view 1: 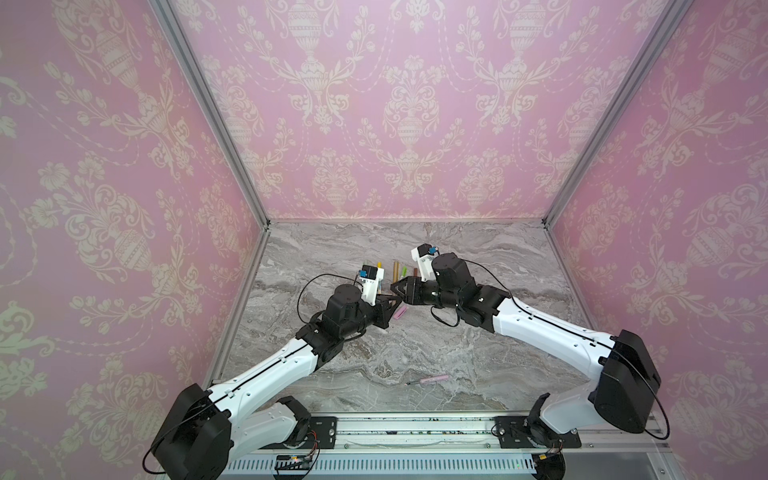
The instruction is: Insert the pens into the pen caps
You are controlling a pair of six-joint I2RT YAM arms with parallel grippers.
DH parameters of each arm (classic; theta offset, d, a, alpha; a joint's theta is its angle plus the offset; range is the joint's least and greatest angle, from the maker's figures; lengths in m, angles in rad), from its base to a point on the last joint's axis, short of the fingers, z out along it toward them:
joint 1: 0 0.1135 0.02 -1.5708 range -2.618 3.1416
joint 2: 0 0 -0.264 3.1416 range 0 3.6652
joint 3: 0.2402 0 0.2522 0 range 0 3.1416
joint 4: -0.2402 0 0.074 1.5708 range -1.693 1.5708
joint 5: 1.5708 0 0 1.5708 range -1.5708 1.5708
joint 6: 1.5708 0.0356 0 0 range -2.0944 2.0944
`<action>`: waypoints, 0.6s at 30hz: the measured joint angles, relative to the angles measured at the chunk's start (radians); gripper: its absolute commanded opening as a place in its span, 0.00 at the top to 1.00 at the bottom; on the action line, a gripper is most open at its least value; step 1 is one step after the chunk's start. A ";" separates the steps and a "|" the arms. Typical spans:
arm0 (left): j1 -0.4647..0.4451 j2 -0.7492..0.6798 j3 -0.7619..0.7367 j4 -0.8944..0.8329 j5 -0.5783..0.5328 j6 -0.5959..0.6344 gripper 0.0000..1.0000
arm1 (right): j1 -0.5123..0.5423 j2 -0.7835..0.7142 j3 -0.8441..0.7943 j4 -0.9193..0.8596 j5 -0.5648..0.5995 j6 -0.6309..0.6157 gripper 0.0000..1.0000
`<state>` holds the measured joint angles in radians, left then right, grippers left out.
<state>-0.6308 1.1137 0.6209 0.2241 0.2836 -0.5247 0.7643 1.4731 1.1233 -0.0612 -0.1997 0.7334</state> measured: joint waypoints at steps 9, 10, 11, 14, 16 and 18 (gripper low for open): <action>0.000 0.021 0.000 0.006 0.009 -0.019 1.00 | 0.005 0.028 0.019 -0.016 -0.012 -0.031 0.93; 0.000 0.024 0.000 0.006 0.010 -0.023 1.00 | 0.005 0.029 0.019 -0.019 -0.010 -0.034 0.95; 0.000 0.027 0.000 0.006 0.011 -0.024 1.00 | 0.005 0.029 0.020 -0.025 -0.008 -0.039 0.98; -0.001 0.033 0.000 0.008 0.015 -0.035 0.89 | 0.005 0.028 0.021 -0.039 0.006 -0.041 1.00; -0.001 0.035 -0.003 0.015 0.015 -0.041 0.73 | 0.004 0.028 0.024 -0.050 0.014 -0.043 1.00; -0.001 0.033 -0.011 0.038 0.014 -0.046 0.58 | -0.005 0.028 0.027 -0.080 0.035 -0.043 1.00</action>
<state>-0.6315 1.1465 0.6102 0.2619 0.2981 -0.5709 0.7589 1.5009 1.1507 -0.1413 -0.1650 0.6903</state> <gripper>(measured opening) 0.320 0.129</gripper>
